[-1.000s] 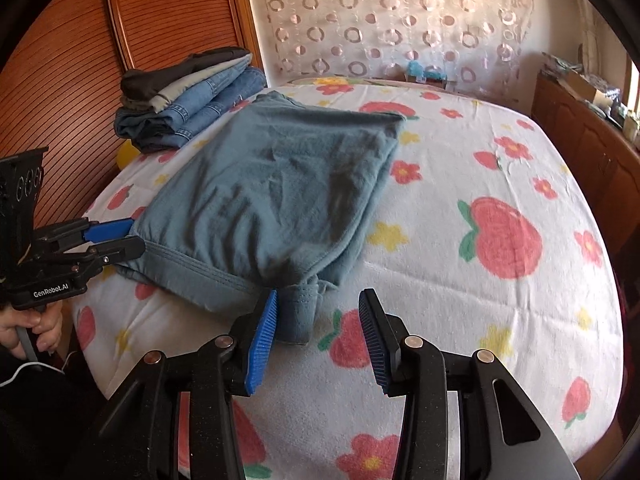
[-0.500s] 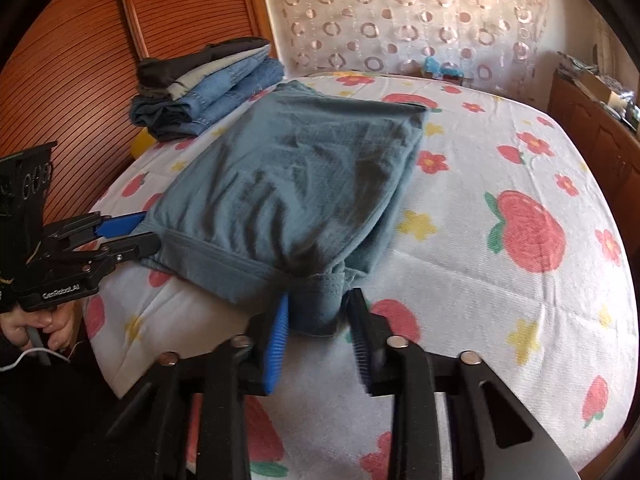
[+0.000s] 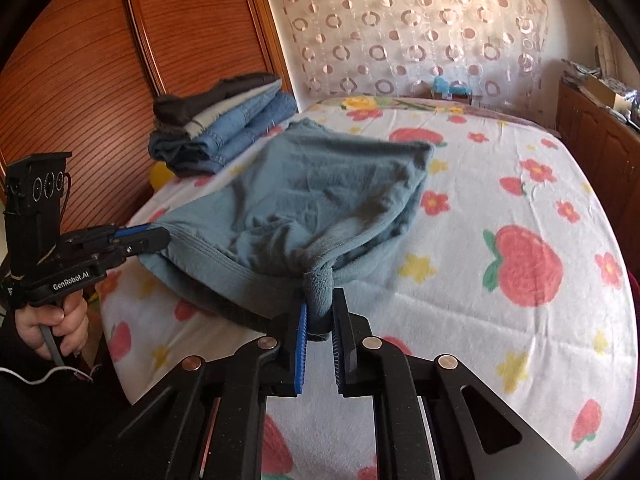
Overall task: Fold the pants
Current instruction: 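Lift the hem with both tools and fold it over toward the waistband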
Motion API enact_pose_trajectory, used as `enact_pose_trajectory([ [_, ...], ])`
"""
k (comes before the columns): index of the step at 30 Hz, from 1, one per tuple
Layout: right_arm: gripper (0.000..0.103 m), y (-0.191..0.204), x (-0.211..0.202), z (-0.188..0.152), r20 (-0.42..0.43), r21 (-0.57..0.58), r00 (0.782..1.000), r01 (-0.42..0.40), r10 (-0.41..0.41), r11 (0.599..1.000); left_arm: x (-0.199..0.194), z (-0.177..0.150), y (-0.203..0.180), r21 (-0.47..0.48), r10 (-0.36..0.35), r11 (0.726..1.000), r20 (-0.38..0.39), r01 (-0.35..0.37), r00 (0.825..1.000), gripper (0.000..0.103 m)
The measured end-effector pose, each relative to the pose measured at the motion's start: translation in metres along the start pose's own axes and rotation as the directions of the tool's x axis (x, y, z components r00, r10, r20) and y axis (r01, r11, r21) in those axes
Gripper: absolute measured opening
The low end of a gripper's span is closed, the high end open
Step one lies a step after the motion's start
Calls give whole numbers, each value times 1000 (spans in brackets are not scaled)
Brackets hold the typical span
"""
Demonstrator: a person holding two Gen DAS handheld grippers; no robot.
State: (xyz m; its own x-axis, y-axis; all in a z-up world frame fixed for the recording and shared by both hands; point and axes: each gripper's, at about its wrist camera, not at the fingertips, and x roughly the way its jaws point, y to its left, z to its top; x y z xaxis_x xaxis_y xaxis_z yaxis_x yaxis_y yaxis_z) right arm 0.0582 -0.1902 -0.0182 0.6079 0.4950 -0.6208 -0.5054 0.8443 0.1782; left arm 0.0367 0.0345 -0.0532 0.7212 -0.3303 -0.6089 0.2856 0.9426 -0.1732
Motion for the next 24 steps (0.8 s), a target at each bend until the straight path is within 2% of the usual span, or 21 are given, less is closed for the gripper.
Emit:
enact_pose_trajectory([
  [9, 11, -2, -6, 7, 31, -9, 1000, 1, -1, 1000, 3, 18, -1, 36, 4, 999, 28, -5, 1000, 14],
  [24, 11, -24, 16, 54, 86, -23, 996, -19, 21, 1000, 33, 66, 20, 42, 29, 999, 65, -32, 997, 14],
])
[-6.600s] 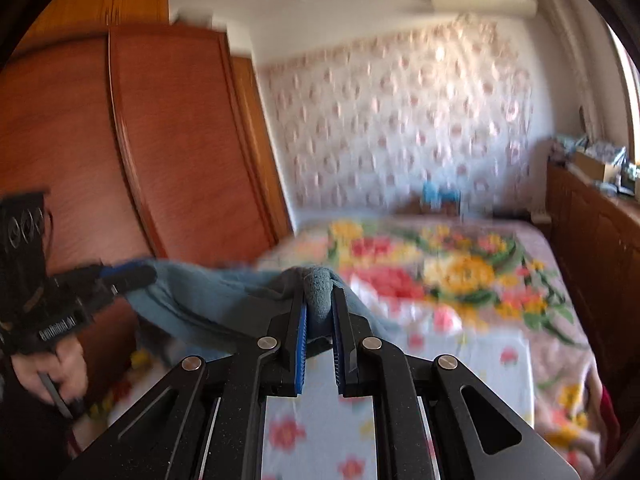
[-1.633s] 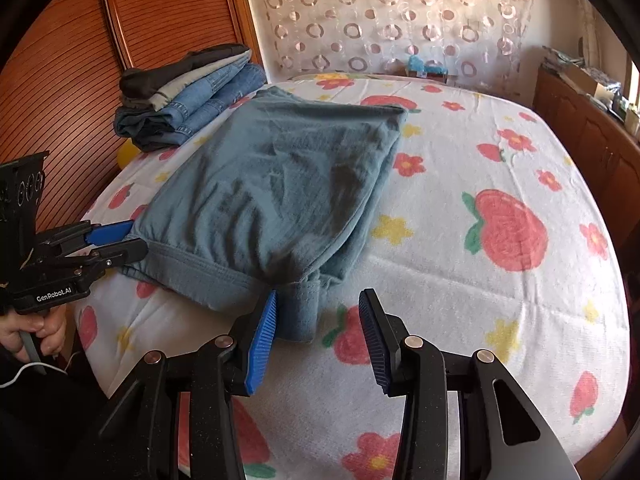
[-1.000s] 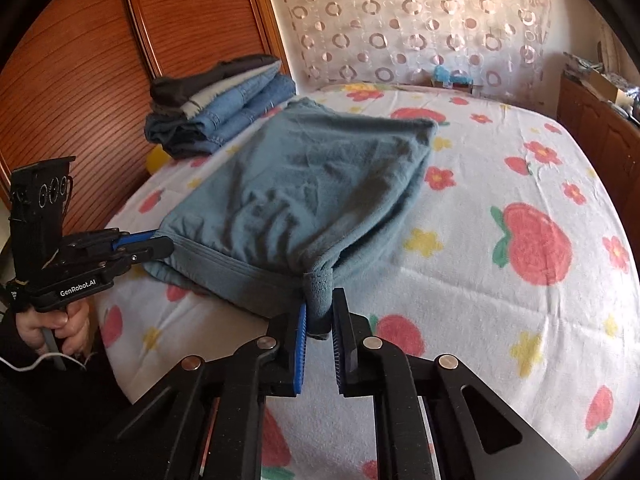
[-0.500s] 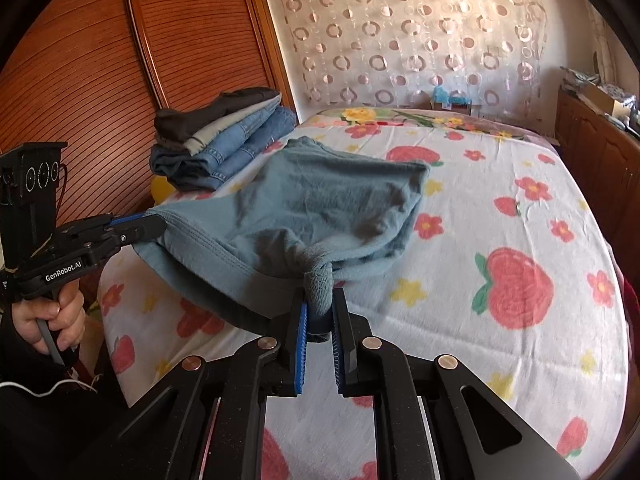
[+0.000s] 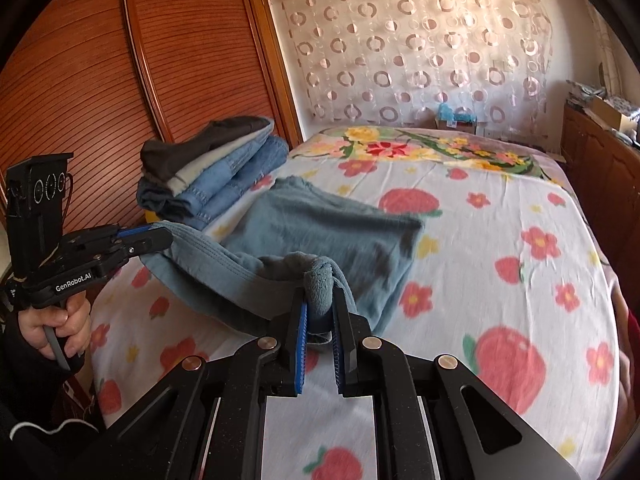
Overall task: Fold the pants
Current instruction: 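Lift the hem with both tools and fold it over toward the waistband, then lay the folded hem down and open both tools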
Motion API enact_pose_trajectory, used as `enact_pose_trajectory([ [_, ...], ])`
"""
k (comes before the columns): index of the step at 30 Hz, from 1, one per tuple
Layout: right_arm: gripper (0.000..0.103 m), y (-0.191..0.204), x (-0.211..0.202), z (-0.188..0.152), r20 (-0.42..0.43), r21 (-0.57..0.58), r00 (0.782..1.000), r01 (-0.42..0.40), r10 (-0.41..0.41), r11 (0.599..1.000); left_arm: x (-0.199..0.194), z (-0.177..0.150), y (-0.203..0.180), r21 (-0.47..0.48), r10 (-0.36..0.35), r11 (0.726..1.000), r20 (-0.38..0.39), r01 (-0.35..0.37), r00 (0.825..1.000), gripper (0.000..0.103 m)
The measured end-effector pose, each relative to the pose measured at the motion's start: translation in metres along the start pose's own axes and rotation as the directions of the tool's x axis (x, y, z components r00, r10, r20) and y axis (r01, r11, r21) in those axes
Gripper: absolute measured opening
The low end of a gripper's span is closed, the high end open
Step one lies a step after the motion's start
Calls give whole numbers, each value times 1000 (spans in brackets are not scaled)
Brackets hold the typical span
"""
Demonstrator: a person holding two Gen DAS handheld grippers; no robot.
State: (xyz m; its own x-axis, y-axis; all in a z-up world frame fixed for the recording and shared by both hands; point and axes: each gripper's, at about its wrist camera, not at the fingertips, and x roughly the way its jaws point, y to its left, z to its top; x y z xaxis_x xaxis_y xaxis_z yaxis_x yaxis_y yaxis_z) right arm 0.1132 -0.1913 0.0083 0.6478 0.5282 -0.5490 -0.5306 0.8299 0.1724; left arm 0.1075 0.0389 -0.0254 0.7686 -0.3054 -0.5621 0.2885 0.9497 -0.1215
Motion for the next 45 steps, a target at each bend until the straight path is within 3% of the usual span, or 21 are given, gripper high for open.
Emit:
enact_pose_trajectory([
  [9, 11, -8, 7, 27, 37, -28, 999, 17, -16, 999, 13, 34, 5, 27, 14, 1000, 31, -15, 999, 14],
  [19, 11, -18, 38, 49, 33, -47, 998, 53, -51, 998, 45, 54, 19, 34, 31, 999, 12, -32, 999, 14],
  [42, 11, -45, 112, 71, -44, -10, 997, 69, -69, 998, 108, 53, 46, 4, 50, 999, -110, -50, 993, 14],
  [45, 11, -44, 112, 73, -45, -15, 996, 77, -78, 997, 108, 51, 47, -1, 46, 999, -114, -46, 992, 20],
])
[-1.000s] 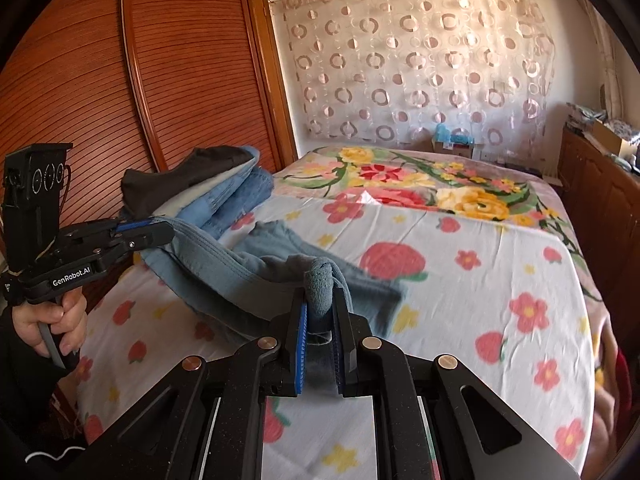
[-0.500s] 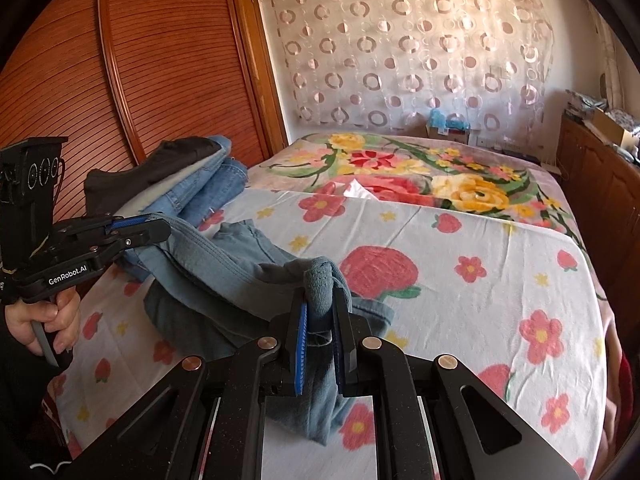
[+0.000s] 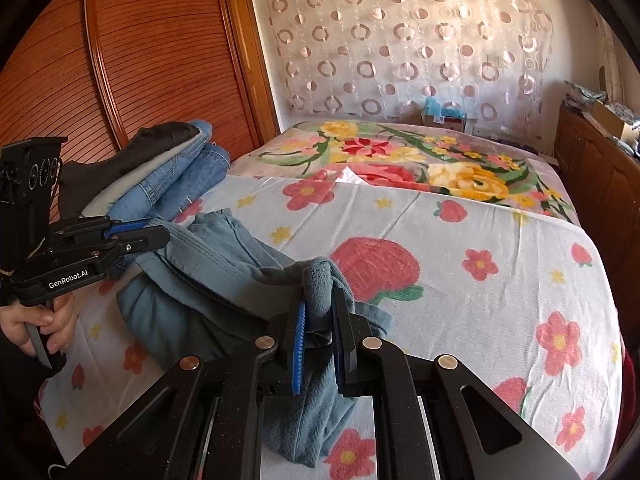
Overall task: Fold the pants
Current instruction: 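Lay the folded hem down and open both tools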
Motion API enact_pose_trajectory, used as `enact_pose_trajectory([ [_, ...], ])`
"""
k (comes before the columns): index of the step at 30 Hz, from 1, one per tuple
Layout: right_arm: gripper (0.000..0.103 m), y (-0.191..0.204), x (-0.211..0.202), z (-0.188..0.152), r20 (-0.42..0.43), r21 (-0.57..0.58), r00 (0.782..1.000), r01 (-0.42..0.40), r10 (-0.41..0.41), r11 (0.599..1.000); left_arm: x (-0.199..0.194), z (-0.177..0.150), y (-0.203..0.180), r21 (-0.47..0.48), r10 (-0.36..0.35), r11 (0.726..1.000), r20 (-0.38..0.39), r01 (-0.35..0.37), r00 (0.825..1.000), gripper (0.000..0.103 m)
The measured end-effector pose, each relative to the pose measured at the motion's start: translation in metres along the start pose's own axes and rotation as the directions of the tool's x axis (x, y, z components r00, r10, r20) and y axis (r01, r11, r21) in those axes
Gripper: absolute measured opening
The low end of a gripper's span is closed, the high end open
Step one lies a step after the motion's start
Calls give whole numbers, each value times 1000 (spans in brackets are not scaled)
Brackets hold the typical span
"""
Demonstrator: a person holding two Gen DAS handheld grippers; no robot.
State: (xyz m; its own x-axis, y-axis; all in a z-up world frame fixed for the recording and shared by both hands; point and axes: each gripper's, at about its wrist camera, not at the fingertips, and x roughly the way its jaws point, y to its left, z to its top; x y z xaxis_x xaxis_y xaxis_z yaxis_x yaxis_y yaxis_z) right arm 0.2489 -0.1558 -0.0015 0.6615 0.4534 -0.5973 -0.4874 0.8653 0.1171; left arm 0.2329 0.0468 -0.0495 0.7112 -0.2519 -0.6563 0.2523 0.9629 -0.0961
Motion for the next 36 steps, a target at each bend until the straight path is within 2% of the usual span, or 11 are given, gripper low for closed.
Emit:
enact_pose_trajectory([
  [2, 11, 1, -2, 1, 10, -6, 1000, 11, -11, 1000, 1, 0, 0, 0, 9, 1000, -3, -9, 1000, 29],
  [4, 16, 0, -5, 1, 12, 0, 1000, 6, -6, 1000, 1, -1, 1, -3, 5, 1000, -9, -5, 1000, 47],
  [7, 18, -2, -9, -4, 20, -2, 1000, 23, -22, 1000, -2, -5, 5, -9, -10, 1000, -17, 9, 1000, 54],
  [10, 28, -5, -14, -6, 15, -2, 1000, 25, -25, 1000, -7, -11, 8, -10, -6, 1000, -27, 5, 1000, 60],
  [12, 40, -6, -17, -8, 10, -7, 1000, 22, -22, 1000, -9, -17, 10, -11, 0, 1000, -41, 0, 999, 60],
  [15, 48, -4, -20, -14, -4, -25, 1000, -8, 8, 1000, -7, -25, 10, 2, 3, 1000, -74, -2, 997, 60],
  [24, 48, 1, -4, -22, -92, -90, 996, -11, 3, 996, -9, -33, 8, 31, -2, 1000, -94, 4, 996, 60],
  [30, 48, -3, 16, -9, -121, -134, 988, 77, -93, 988, -6, -32, 10, 35, 0, 999, -102, 3, 995, 60],
  [36, 46, -9, 25, 8, -98, -126, 994, 34, -47, 991, 3, -24, 11, 39, 10, 999, -117, -6, 993, 60],
])
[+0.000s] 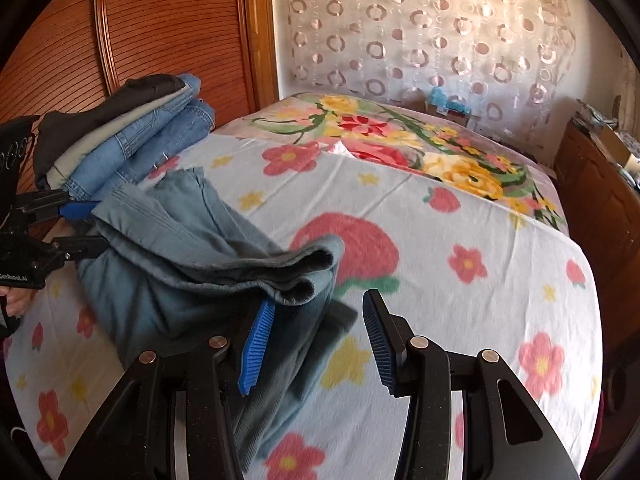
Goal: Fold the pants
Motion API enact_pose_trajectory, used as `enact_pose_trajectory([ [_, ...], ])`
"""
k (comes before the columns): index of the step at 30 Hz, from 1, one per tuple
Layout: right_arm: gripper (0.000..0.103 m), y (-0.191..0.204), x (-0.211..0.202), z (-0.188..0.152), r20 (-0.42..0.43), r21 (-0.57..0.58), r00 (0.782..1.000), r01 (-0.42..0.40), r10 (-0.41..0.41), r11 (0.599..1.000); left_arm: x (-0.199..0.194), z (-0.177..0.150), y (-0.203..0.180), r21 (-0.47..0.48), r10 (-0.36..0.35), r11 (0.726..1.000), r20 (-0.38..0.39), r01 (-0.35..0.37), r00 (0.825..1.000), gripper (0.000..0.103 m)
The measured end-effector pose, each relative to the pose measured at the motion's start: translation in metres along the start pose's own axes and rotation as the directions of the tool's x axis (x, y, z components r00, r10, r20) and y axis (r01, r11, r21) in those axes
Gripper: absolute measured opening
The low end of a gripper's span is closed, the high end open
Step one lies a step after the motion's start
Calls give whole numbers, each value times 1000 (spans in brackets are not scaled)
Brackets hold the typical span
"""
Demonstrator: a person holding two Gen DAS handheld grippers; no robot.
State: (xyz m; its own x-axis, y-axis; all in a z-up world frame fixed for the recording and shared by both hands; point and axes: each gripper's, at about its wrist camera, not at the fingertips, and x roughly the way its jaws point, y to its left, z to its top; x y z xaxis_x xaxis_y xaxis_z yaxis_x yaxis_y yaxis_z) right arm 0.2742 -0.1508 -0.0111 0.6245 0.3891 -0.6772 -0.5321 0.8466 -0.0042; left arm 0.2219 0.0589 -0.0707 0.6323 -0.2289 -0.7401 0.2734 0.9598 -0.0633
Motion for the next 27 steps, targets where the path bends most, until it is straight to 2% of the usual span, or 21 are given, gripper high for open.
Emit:
enact_pose_trajectory([
  [1, 40, -2, 2, 2, 3, 9, 1000, -13, 13, 1000, 2, 3, 0, 4, 0, 1000, 2, 0, 1000, 60],
  [2, 23, -6, 4, 4, 6, 25, 999, -40, 40, 999, 4, 6, 0, 5, -3, 1000, 1, 3, 1000, 60],
  [5, 11, -12, 7, 5, 22, 65, 997, -77, 76, 995, 7, 13, 2, -2, 7, 1000, 12, -7, 1000, 60],
  [9, 9, -21, 9, 2, 23, 105, 999, -27, 25, 994, 5, 21, 4, -22, 45, 999, 46, -44, 998, 60],
  [15, 10, -14, 12, 4, 13, 112, 1000, 6, -8, 994, 18, 27, 8, -37, 52, 998, 23, -51, 998, 60],
  [16, 11, -14, 12, 6, 17, 114, 1000, 3, -5, 994, 17, 27, 8, -38, 55, 998, 24, -54, 998, 60],
  [18, 21, -14, 9, 7, 23, 124, 1000, 0, -3, 992, 16, 26, 8, -39, 54, 998, 29, -53, 998, 60],
  [22, 22, -15, 1, 4, 26, 137, 1000, -5, 1, 991, 10, 21, 7, -40, 42, 998, 43, -40, 998, 59],
  [27, 22, -10, -13, -7, 21, 145, 1000, -18, 15, 989, 1, 13, 4, -41, 14, 999, 47, -12, 999, 40],
])
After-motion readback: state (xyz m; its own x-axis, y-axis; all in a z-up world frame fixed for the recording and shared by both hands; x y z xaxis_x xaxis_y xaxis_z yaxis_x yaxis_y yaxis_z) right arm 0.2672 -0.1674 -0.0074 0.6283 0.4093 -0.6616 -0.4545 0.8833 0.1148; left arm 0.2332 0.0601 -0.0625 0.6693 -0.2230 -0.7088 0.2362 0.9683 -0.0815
